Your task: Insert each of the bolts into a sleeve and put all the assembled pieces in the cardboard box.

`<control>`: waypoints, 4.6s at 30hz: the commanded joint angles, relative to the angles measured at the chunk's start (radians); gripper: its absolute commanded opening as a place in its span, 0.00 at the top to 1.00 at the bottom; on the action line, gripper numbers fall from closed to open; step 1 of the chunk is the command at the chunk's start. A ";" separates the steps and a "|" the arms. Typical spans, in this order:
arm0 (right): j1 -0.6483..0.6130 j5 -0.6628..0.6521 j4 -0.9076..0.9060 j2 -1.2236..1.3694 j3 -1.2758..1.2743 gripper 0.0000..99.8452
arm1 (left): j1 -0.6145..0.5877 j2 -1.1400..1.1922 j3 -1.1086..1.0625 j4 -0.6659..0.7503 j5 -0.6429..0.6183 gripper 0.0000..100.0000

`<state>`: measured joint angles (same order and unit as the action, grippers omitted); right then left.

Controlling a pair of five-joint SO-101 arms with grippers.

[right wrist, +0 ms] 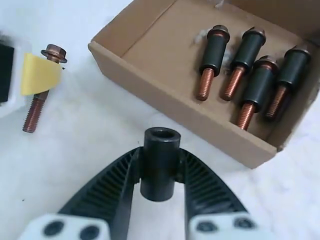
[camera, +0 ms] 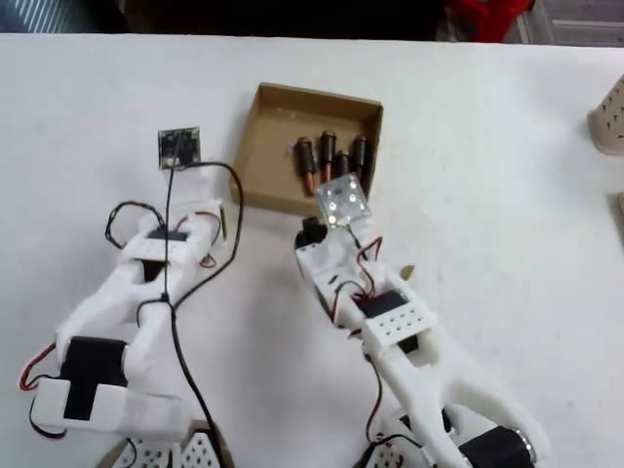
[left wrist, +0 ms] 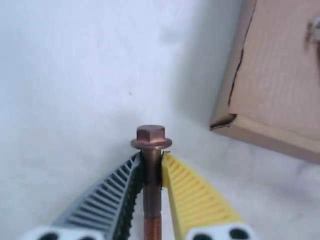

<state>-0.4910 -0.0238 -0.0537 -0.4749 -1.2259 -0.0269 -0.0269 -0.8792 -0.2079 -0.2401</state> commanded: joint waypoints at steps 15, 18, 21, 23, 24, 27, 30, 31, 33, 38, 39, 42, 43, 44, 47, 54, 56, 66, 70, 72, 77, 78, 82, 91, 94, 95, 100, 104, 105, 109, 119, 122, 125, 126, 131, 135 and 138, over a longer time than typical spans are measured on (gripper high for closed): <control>0.031 0.012 0.860 0.001 -0.445 0.98 | -0.004 -0.056 0.005 0.026 0.003 0.98; 0.053 0.012 0.857 0.001 -0.445 0.98 | -0.004 -0.056 0.005 0.026 0.003 0.98; 0.081 0.012 0.854 0.002 -0.445 0.98 | -0.004 -0.056 0.005 0.026 0.003 0.98; 0.087 0.012 0.852 0.004 -0.445 0.98 | -0.004 -0.056 0.005 0.026 0.003 0.98; 0.085 0.012 0.852 0.005 -0.445 0.98 | -0.004 -0.056 0.005 0.026 0.003 0.98; 0.065 0.012 0.889 0.042 -0.445 0.98 | -0.004 -0.056 0.005 0.028 0.003 0.98; 0.030 0.012 1.047 0.133 -0.446 0.99 | -0.002 -0.056 0.005 0.028 0.003 0.98; 0.019 0.012 1.122 0.177 -0.446 0.99 | -0.002 -0.056 0.005 0.028 0.003 0.98; -0.002 0.012 1.291 0.286 -0.450 0.99 | -0.002 -0.056 0.005 0.028 0.003 0.98; -0.025 0.012 1.698 0.611 -0.440 0.99 | -0.002 -0.056 0.005 0.028 0.003 0.98; -0.030 0.012 1.758 0.665 -0.430 0.99 | -0.002 -0.056 0.005 0.028 0.003 0.98; -0.047 0.012 1.811 0.799 -0.381 0.99 | -0.002 -0.056 0.005 0.028 0.003 0.98; -0.058 0.012 1.813 0.816 -0.367 0.99 | -0.002 -0.056 0.005 0.028 0.003 0.98; -0.065 0.012 1.813 0.820 -0.358 0.99 | -0.002 -0.056 0.005 0.028 0.003 0.98; -0.074 0.012 1.810 0.817 -0.325 0.99 | -0.002 -0.056 0.008 0.031 0.003 0.98; -0.120 0.054 1.799 0.880 -0.224 0.99 | 0.002 -0.058 -0.133 0.370 0.003 0.98; -0.125 0.057 1.801 0.903 -0.213 0.99 | 0.016 -0.058 -0.227 0.569 0.009 0.98; -0.125 0.060 1.797 0.926 -0.196 0.99 | 0.093 -0.058 -0.506 1.284 0.009 0.98; -0.124 0.060 1.797 0.926 -0.196 0.99 | 0.091 -0.058 -0.552 1.487 0.003 0.98; -0.124 0.060 1.797 0.928 -0.196 0.99 | 0.102 -0.058 -0.591 1.599 0.003 0.98; -0.122 0.060 1.797 0.928 -0.195 0.98 | 0.182 -0.058 -0.697 1.797 0.002 0.98; -0.122 0.060 1.797 0.928 -0.195 0.98 | 0.199 -0.058 -0.713 1.814 0.002 0.98; -0.122 0.060 1.797 0.928 -0.195 0.98 | 0.232 -0.058 -0.740 1.847 0.000 0.98; -0.120 0.060 1.797 0.928 -0.193 0.98 | 0.236 -0.263 -0.766 1.834 0.000 0.98; -0.120 0.060 1.797 0.928 -0.193 0.98 | 0.257 -0.444 -0.784 1.653 0.000 0.98; -0.120 0.060 1.797 0.928 -0.193 0.98 | 0.263 -0.512 -0.787 1.574 -0.002 0.98; -0.120 0.060 1.796 0.928 -0.193 0.98 | 0.295 -0.858 -0.786 1.171 -0.002 0.98; -0.120 0.060 1.796 0.928 -0.195 0.98 | 0.306 -1.129 -0.786 0.876 -0.002 0.98; -0.120 0.060 1.796 0.928 -0.195 0.98 | 0.309 -1.190 -0.786 0.809 -0.002 0.98; -0.122 0.060 1.796 0.928 -0.199 0.98 | 0.372 -1.417 -0.809 0.595 -0.002 0.98; -0.125 0.060 1.799 0.928 -0.218 0.98 | 0.501 -1.687 -0.819 0.258 0.000 0.98; -0.125 0.060 1.802 0.928 -0.221 0.98 | 0.493 -1.685 -0.819 0.249 0.000 0.98; -0.127 0.060 1.804 0.917 -0.245 0.98 | 0.493 -1.682 -0.819 0.247 0.003 0.98; -0.127 0.060 1.804 0.917 -0.249 0.98 | 0.493 -1.673 -0.819 0.252 0.006 0.98; -0.127 0.060 1.805 0.917 -0.252 0.98 | 0.478 -1.498 -0.819 0.399 0.009 0.98; -0.127 0.060 1.805 0.917 -0.252 0.98 | 0.440 -1.253 -0.816 0.655 0.002 0.98; -0.127 0.060 1.805 0.917 -0.252 0.98 | 0.441 -1.086 -0.799 0.793 0.002 0.98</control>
<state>-0.6076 0.0269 1.7261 0.4565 -1.4745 0.4196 -1.3188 -1.7031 0.3782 -0.2401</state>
